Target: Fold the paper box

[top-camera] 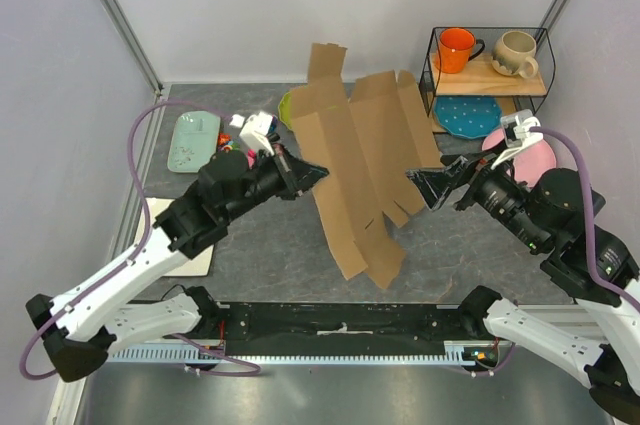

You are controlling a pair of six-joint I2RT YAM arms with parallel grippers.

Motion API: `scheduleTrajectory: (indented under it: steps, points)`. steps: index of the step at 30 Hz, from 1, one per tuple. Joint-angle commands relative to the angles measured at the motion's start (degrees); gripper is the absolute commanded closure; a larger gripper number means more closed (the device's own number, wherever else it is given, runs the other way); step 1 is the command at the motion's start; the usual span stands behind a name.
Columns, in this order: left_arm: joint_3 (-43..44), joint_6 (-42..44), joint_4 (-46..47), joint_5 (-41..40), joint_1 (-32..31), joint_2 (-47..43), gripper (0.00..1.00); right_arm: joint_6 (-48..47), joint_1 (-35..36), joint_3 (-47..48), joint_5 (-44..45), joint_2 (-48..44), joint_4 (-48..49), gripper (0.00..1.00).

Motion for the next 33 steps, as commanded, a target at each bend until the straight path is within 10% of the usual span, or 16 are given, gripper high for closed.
scheduleTrajectory:
  steps: [1, 10, 23, 28, 33]
  points:
    - [10.53, 7.68, -0.58, 25.24, 2.29, 6.71, 0.98, 0.0, -0.12, 2.82, -3.14, 0.19, -0.56, 0.02]
    - [25.75, 6.11, -0.23, 41.78, 7.64, 14.72, 0.98, 1.06, -0.12, 2.82, -4.37, -0.34, -1.17, 0.02]
    - [6.86, 4.77, 5.31, 61.48, 33.39, 29.36, 0.96, -0.96, -0.12, -1.48, -4.63, 0.36, 0.05, 0.02]
    - [7.73, 8.92, 5.13, 53.6, 37.36, 35.02, 0.38, -2.1, -0.12, -2.45, -4.37, 1.06, 0.41, 0.02]
    - [6.69, 8.75, 2.58, 37.16, 38.06, 25.4, 0.2, -2.81, -0.12, -4.12, -3.4, 0.45, 0.58, 0.02]
